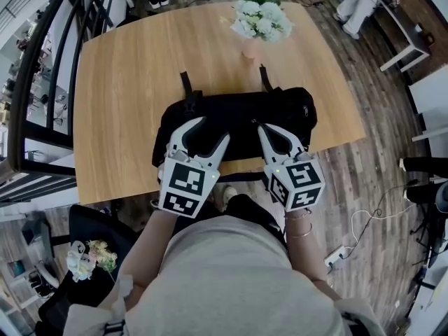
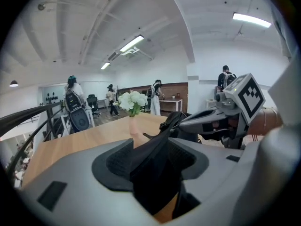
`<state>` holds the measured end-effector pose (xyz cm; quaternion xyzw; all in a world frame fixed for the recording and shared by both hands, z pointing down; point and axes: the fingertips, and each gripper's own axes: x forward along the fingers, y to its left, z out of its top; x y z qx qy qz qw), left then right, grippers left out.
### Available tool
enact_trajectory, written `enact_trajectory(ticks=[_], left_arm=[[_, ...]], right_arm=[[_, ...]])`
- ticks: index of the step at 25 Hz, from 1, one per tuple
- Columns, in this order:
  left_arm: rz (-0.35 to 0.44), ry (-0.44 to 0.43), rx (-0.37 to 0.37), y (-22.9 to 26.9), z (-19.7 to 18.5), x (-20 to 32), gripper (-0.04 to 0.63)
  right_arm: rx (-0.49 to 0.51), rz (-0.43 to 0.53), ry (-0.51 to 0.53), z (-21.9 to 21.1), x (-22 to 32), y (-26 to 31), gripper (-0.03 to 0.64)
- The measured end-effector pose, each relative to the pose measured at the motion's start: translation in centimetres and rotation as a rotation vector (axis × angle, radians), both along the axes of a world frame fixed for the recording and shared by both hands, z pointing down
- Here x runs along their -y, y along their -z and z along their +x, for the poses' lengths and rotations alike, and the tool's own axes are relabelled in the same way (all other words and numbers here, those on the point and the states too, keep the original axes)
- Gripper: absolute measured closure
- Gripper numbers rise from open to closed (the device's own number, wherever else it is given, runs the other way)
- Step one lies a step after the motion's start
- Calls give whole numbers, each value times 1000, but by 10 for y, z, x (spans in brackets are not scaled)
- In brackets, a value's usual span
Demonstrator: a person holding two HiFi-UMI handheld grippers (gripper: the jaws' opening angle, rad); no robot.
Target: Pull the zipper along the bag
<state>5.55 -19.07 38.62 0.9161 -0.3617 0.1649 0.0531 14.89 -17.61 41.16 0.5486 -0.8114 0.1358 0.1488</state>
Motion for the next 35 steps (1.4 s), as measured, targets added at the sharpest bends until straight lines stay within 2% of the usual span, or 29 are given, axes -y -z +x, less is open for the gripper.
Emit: enact_trajectory(ticks=[3, 7, 13, 17, 25, 28, 35], left_arm=[[2, -95, 30, -5, 28, -6, 367], [-11, -149, 46, -10, 50, -6, 367], [32, -206, 179, -20, 67, 1, 370], [41, -198, 227, -27, 70, 9, 455], [3, -259, 258, -43, 71, 7, 518], [15, -272, 263, -41, 70, 6, 547], [31, -254, 226, -33, 69, 7, 554]], right_arm=[[5, 11, 15, 0, -1, 2, 606], [25, 15, 27, 1, 0, 4, 606], [33, 13, 46, 0, 3, 5, 606], [36, 17, 48, 1, 5, 7, 606], [38, 10, 50, -4, 6, 7, 607], [36, 10, 51, -2, 7, 7, 606], [33, 22, 17, 12, 9, 9, 603]])
